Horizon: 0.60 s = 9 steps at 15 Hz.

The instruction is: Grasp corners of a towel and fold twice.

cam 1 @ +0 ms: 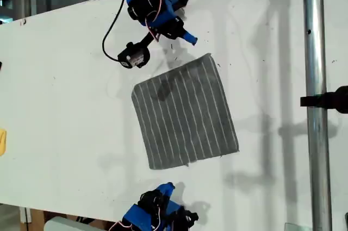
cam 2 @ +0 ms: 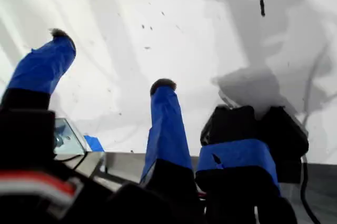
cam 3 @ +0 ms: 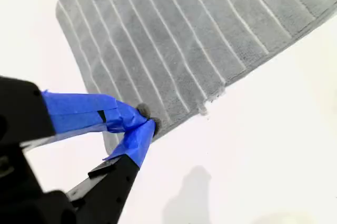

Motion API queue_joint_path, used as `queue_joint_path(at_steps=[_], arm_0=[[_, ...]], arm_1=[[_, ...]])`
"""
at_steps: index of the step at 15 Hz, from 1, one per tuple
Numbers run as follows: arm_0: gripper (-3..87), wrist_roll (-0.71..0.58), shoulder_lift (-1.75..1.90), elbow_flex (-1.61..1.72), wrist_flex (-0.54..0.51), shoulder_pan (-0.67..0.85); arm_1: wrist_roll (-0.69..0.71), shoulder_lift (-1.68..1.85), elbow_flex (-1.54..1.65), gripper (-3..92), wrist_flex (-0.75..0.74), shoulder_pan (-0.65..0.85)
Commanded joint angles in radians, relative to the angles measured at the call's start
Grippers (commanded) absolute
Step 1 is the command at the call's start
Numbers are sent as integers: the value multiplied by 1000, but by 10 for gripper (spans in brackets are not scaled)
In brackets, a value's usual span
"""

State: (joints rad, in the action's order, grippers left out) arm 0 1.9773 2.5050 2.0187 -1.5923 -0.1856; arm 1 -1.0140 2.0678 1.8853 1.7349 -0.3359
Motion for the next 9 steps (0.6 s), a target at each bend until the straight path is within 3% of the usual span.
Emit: queue_joint_path(at_steps=[1, 9], arm_0=[[-29, 11, -46, -43, 69, -21], [-29, 18, -104, -43, 123, -35]], arm_1=[[-12, -58, 110, 327, -210, -14], [20, -477, 3, 309, -466, 21]])
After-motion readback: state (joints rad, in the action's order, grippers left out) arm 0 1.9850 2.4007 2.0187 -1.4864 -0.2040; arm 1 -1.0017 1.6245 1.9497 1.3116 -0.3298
